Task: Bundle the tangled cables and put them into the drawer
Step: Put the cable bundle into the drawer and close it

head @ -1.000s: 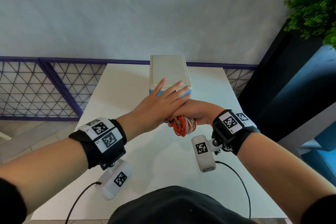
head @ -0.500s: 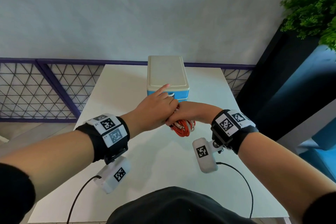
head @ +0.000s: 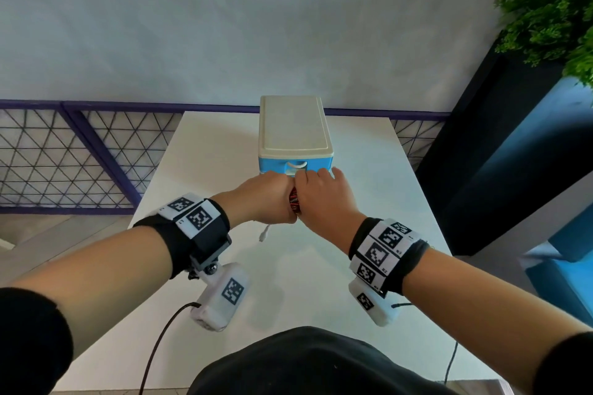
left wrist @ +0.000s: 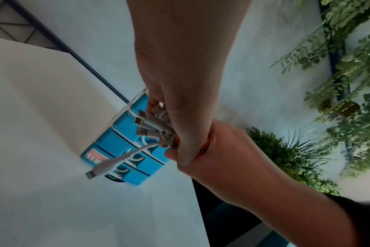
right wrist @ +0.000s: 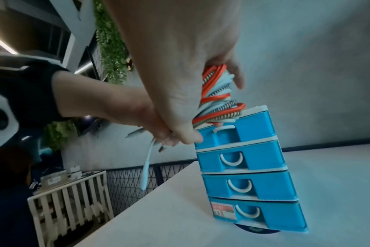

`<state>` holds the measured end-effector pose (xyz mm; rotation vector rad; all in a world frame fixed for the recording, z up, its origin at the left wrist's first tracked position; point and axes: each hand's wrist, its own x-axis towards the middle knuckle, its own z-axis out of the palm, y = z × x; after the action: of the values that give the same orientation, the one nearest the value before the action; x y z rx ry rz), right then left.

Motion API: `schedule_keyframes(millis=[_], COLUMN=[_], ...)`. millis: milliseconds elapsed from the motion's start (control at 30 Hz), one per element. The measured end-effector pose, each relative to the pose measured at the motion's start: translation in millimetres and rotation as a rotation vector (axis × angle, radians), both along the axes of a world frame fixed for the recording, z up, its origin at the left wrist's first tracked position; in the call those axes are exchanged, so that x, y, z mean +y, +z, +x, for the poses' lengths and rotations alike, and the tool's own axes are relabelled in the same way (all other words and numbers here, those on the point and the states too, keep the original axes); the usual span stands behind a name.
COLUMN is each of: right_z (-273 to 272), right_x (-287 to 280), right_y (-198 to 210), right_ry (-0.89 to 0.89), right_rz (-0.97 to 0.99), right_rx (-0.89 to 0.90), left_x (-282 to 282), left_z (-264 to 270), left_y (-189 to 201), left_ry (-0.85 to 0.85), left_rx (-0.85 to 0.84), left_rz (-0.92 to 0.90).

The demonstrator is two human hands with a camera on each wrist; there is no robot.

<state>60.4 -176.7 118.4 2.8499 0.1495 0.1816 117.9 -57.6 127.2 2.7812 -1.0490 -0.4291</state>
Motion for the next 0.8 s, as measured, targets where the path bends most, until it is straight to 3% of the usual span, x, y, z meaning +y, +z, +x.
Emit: schedule_keyframes(millis=[100,333,467,633,800], right_z=[2.2,9.9,13.3,22.9,42.9], right_x=[2.2,-1.8,-15.6,-26.9,-25.8], right_y=[-0.2,-11.4,-12.7,-9.1,-3.1], right_ry=[0.026,0.068,0.019,-0.006,-0.047], right_rz=[0.117,0.168,0.224,0.265,0.331], right_rx=[0.103,0.199,0.222,0.241,0.246], left_x=[3.1,2.8,14.6,25.5,22.4], left_z=[-0.2,1.7,18.2,55.4,65.5], left_y=[-1.6,-5.2,8.1,20.2,13.1], left_ry=[0.043,0.032,0.057,0.069,0.052], left_rx=[0.100,0.185,0.296,0.080,0.057], left_rz=[-0.017,0.026,-0.168,-0.284,-0.160])
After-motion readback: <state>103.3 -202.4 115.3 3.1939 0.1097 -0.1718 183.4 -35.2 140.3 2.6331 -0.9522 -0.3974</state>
